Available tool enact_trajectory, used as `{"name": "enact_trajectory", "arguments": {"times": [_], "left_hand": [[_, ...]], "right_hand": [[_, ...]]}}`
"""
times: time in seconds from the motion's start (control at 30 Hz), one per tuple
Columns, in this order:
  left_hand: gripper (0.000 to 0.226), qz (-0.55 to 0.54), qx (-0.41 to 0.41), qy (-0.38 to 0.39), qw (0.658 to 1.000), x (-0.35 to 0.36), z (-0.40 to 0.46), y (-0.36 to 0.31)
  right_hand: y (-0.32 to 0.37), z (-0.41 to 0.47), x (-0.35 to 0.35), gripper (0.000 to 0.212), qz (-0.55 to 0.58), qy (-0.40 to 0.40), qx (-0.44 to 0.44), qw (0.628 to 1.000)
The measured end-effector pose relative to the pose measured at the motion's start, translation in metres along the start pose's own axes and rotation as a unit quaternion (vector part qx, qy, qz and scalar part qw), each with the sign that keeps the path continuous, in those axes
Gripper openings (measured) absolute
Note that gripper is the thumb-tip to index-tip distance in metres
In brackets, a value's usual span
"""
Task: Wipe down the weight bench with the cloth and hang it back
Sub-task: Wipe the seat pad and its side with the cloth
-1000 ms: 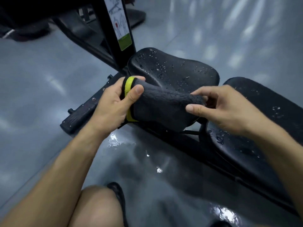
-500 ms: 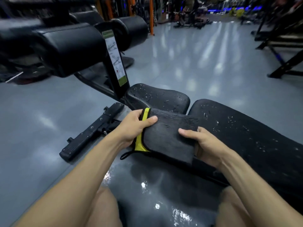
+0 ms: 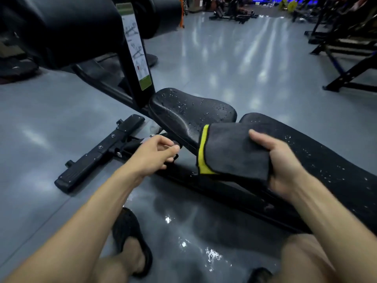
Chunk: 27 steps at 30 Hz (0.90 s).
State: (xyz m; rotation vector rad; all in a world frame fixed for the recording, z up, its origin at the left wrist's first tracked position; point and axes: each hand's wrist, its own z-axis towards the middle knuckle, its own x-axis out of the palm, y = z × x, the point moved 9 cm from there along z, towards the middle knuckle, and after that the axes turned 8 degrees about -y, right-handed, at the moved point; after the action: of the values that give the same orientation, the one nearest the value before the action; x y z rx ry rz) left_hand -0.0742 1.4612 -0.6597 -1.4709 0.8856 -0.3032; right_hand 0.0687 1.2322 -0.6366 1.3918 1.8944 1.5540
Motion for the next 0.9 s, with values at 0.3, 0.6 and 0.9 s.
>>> {"name": "enact_trajectory", "arguments": {"times": [0.3,0.6,0.9], "left_hand": [[0.007,0.136,0.113,-0.023,0.984,-0.014,0.073,-0.001],[0.012,0.109,0.170,-0.053,0.978,-0.030,0.145,-0.042],[0.009,0.013,0.225,-0.067,0.972,-0.049,0.186,-0.038]], "right_hand": [[0.065,0.131,0.004,0.047,-0.431,-0.176,-0.205,0.861],[-0.032,0.131,0.056,0.080,-0.530,-0.071,-0.248,0.808],[-0.008,0.182,0.051,0.084,-0.603,-0.160,-0.168,0.763]]}}
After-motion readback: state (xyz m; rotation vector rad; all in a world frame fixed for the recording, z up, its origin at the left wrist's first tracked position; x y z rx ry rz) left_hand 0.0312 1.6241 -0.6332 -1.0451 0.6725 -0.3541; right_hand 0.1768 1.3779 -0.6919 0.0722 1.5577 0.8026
